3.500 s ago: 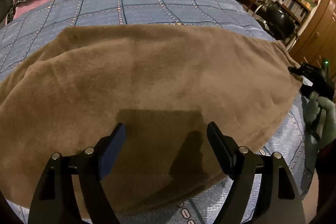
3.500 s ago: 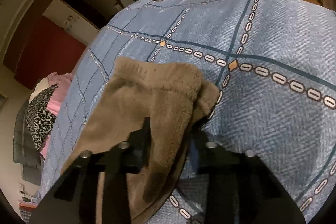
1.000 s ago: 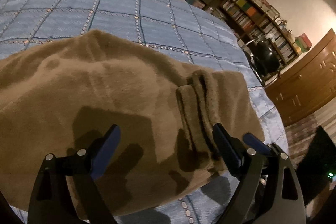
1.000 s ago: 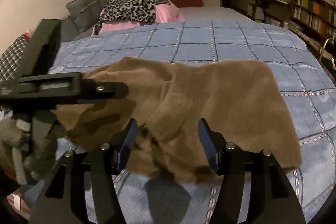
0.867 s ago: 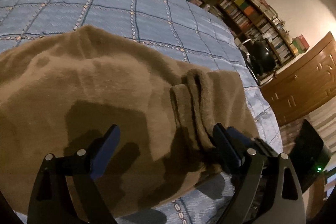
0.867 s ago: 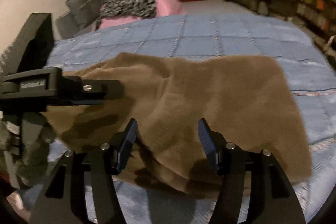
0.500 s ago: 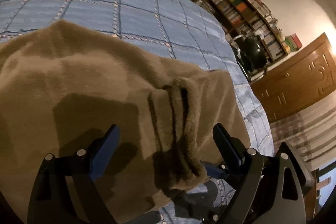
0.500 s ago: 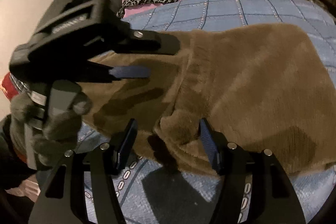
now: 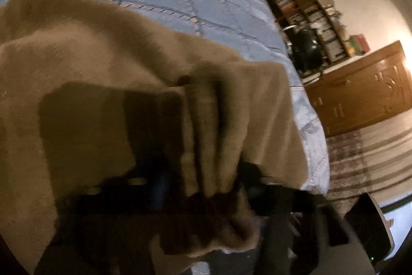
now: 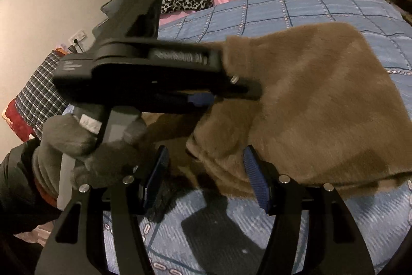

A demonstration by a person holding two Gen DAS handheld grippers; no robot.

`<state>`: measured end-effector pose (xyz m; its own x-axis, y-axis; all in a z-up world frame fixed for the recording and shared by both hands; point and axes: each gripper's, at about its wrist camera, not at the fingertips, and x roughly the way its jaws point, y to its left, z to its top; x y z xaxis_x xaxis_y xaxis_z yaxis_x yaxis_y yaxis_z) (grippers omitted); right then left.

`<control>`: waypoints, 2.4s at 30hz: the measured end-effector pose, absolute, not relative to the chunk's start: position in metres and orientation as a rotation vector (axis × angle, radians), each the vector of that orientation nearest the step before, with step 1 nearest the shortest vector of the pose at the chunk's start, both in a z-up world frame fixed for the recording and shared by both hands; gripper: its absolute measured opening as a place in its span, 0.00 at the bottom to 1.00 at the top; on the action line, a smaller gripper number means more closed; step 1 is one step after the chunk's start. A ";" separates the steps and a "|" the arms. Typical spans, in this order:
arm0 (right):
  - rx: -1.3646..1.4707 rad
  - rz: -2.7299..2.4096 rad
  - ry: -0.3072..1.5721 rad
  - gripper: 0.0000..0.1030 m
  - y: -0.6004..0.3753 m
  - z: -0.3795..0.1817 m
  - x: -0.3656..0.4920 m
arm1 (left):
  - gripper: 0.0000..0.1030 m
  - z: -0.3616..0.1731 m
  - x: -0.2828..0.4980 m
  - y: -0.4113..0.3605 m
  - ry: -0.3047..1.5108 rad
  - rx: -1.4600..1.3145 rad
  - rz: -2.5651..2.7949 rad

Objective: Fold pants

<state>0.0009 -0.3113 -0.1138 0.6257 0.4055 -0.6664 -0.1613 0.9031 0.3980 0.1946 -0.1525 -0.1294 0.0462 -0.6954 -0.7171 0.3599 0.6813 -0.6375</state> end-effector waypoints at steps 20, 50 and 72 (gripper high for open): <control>0.298 0.093 0.759 0.61 -0.340 -0.075 0.008 | 0.24 -0.083 0.188 -0.051 1.114 -0.219 -0.706; 0.136 -0.075 0.844 0.63 -0.325 -0.122 0.032 | 0.75 -0.070 0.126 0.116 0.973 -0.406 -0.244; 0.156 -0.124 0.845 0.63 -0.311 -0.109 0.011 | 0.83 -0.114 0.103 0.262 0.929 -0.755 -0.050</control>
